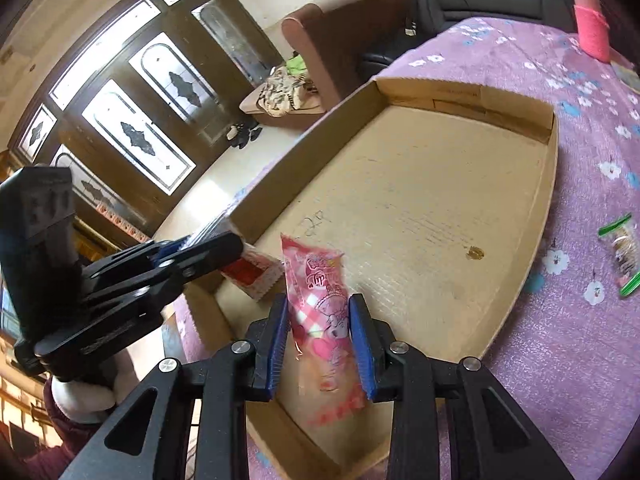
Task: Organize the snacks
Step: 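Grasp the pink cartoon snack bag with the right tool and drop it into the cardboard box, then grasp the clear green-edged snack packet with the left tool while the right tool grasps a green-wrapped cake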
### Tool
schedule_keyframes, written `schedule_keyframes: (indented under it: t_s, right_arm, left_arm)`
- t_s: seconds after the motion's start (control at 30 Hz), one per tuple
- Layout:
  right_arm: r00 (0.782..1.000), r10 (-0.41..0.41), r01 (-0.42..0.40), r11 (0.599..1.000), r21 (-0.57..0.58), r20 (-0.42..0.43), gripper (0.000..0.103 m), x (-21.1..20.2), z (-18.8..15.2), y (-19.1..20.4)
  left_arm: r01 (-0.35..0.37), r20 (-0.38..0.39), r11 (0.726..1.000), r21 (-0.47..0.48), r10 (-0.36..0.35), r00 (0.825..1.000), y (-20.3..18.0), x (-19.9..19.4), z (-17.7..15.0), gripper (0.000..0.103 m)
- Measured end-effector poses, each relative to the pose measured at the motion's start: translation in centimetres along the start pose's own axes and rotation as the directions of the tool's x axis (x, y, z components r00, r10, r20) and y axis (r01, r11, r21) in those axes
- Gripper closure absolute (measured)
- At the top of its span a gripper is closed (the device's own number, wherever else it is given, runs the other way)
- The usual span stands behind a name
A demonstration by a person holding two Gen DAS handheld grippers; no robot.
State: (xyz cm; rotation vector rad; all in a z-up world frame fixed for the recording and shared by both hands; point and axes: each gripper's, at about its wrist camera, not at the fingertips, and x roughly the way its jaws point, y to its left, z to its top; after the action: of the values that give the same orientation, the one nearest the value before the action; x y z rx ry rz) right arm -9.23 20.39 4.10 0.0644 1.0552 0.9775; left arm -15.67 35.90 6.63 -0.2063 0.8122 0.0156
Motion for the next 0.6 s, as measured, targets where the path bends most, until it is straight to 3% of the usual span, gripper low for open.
schedule_keyframes:
  t_s: [0.03, 0.1, 0.2, 0.27, 0.3, 0.4, 0.5, 0.6]
  right_arm:
    - [1.000, -0.002, 0.002, 1.000, 0.005, 0.012, 0.069, -0.7, 0.0, -0.3]
    - [0.998, -0.005, 0.004, 1.000, 0.022, 0.056, 0.069, -2.8, 0.1, -1.2]
    - [0.986, -0.067, 0.062, 0.998, 0.033, 0.152, 0.060, -7.7, -0.6, -2.8]
    - [0.964, -0.153, 0.146, 0.988, 0.048, 0.218, 0.037, -11.3, -1.5, -4.5]
    - [0.945, -0.213, 0.202, 0.977, 0.070, 0.247, 0.032, -13.4, -2.3, -6.1]
    - [0.915, -0.326, 0.298, 0.943, 0.147, 0.238, 0.030, -16.9, -4.2, -10.4]
    - [0.909, -0.355, 0.295, 0.918, 0.264, 0.217, 0.030, -18.9, -6.2, -14.8]
    - [0.896, -0.391, 0.322, 0.899, 0.297, 0.211, 0.031, -18.9, -7.1, -16.7]
  left_arm:
    - [0.003, 0.009, 1.000, -0.005, -0.003, 1.000, 0.1, -0.3, 0.0, 0.053]
    - [0.003, 0.035, 1.000, -0.003, -0.002, 0.999, -0.1, -1.1, 0.1, 0.042]
    - [0.015, 0.061, 1.000, -0.002, -0.015, 0.998, -1.1, -2.1, 0.5, 0.042]
    - [0.042, 0.089, 0.999, 0.008, -0.043, 0.995, -2.1, -3.0, 0.8, 0.042]
    - [0.056, 0.099, 0.998, 0.017, -0.057, 0.993, -2.7, -3.4, 1.0, 0.041]
    - [0.125, 0.112, 0.991, 0.058, -0.130, 0.985, -5.4, -4.1, 1.4, 0.035]
    - [0.193, 0.084, 0.974, 0.123, -0.204, 0.975, -9.3, -3.2, 1.9, 0.032]
    - [0.252, 0.023, 0.953, 0.167, -0.260, 0.965, -14.0, -0.8, 2.3, 0.032]
